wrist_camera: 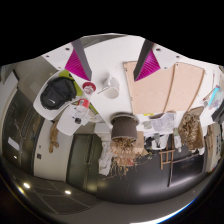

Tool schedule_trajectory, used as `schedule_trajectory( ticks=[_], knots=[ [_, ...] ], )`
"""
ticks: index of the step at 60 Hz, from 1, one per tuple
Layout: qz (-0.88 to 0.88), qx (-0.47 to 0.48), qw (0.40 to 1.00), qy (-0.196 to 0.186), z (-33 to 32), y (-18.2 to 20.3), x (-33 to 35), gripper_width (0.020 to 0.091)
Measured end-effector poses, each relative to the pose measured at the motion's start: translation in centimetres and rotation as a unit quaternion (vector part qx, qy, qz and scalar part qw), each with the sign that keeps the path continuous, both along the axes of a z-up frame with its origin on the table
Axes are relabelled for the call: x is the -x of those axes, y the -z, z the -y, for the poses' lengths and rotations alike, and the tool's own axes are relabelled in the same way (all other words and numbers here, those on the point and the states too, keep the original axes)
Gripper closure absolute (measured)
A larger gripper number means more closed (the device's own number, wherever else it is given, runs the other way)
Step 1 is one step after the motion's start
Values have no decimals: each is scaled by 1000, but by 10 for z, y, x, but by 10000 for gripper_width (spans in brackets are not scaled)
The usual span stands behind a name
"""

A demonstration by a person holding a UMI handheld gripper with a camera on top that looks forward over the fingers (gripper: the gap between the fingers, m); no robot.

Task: Pour water

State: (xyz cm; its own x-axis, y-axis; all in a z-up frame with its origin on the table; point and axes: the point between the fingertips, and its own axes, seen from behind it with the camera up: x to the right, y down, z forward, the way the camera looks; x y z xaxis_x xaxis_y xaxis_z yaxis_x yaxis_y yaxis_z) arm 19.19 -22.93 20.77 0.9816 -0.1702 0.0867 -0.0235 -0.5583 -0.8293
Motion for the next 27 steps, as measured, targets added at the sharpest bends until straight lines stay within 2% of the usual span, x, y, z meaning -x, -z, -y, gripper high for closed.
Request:
schedule_trajectory(
  ticks=[13,27],
  knots=[
    [19,-5,1000,-13,30,-13,29,250],
    [29,-3,1000,-7,37,-11,15,251]
  ],
)
